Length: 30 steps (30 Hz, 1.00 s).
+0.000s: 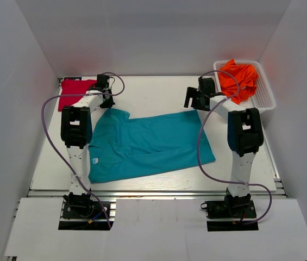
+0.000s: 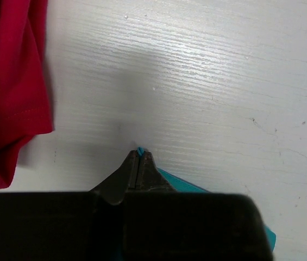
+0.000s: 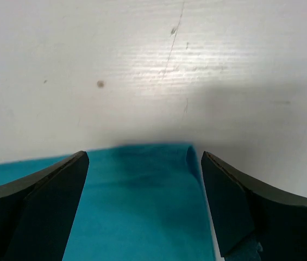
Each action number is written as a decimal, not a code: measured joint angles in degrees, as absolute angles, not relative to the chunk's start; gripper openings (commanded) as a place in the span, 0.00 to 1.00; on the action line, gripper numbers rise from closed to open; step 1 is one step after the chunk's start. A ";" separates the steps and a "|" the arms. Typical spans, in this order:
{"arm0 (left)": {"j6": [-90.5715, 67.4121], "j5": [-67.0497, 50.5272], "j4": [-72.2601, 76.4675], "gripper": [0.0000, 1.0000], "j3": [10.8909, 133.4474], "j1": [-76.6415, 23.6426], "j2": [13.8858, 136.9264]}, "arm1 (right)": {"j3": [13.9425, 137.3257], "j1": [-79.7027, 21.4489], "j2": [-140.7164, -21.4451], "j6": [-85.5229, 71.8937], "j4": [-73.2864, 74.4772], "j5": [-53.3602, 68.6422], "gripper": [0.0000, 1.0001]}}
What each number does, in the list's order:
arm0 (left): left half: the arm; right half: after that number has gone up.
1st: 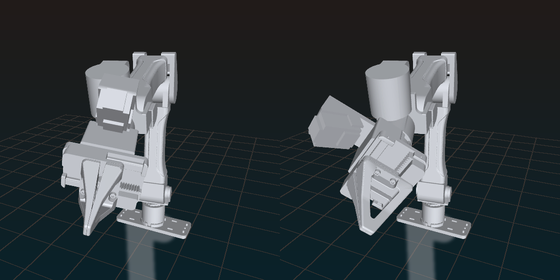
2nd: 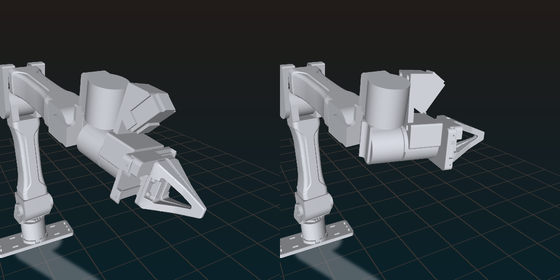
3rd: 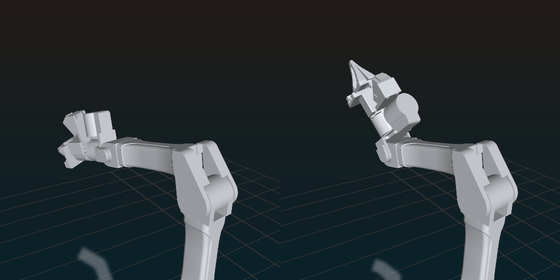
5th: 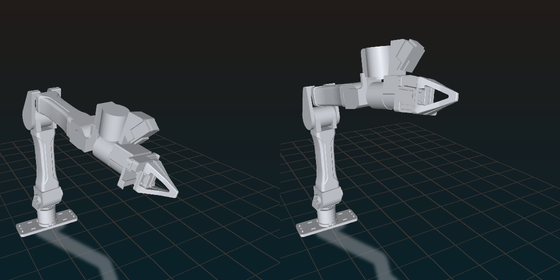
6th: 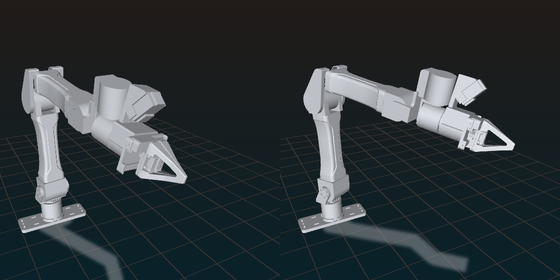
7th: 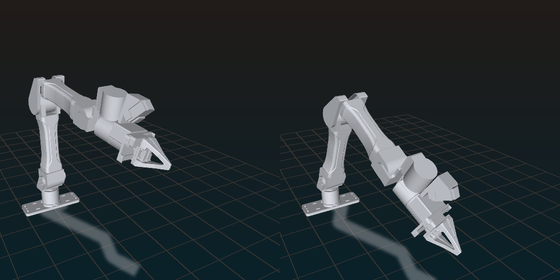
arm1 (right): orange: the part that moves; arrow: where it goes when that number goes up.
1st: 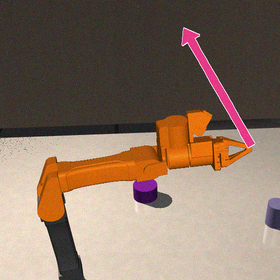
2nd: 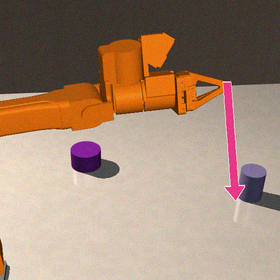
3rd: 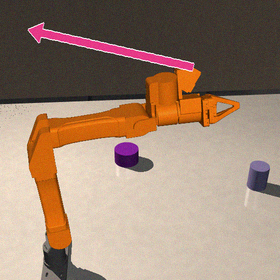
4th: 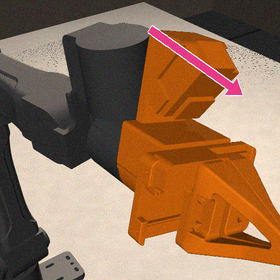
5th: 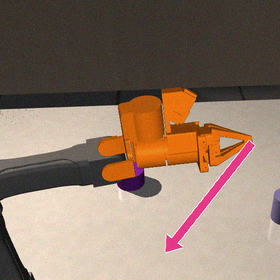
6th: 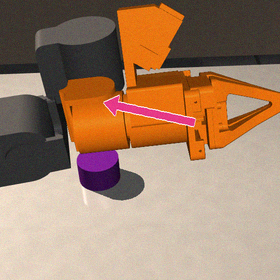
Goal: Fold and stack the t-shirts
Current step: Grap the side of the flattened tshirt furthest away from the robot with both arms
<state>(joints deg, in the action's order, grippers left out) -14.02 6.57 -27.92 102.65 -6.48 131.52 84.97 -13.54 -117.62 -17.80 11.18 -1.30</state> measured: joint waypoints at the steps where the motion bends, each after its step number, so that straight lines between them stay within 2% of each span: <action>1: -14.02 6.52 -27.83 0.00 102.59 -6.48 131.48 | 86.80 -13.54 -119.31 -17.80 11.35 -2.22 0.90; 5: -14.02 6.35 -27.35 0.00 101.82 -6.48 131.04 | 91.37 -13.52 -124.62 -18.11 13.30 -4.36 0.90; 6: -14.00 6.26 -27.33 0.00 101.69 -6.48 130.93 | 91.55 -13.54 -124.99 -18.00 13.30 -4.97 0.88; 7: -14.02 6.02 -27.38 0.00 101.60 -6.48 130.87 | 91.83 -13.63 -124.99 -18.26 13.43 -5.23 0.73; 10: -14.00 5.72 -27.35 0.00 101.51 -6.48 130.82 | 91.59 -13.69 -124.99 -18.72 14.09 -5.76 0.47; 13: -14.00 5.48 -27.24 0.00 101.49 -6.48 130.78 | 90.67 -13.67 -124.79 -19.18 13.74 -6.37 0.29; 14: -14.00 5.34 -27.03 0.00 101.30 -6.48 130.74 | 89.97 -13.67 -124.51 -19.35 13.17 -6.55 0.18; 17: -13.98 4.89 -25.89 0.00 99.94 -6.48 129.95 | 88.66 -13.58 -123.83 -19.42 12.67 -7.18 0.00; 24: -13.74 3.51 -22.26 0.00 88.05 -6.59 122.32 | 86.48 -13.69 -122.83 -18.46 9.85 -5.76 0.00; 30: -14.33 3.38 -19.55 0.00 74.98 -7.40 109.71 | 71.81 -14.17 -111.94 -18.11 1.30 -3.03 0.00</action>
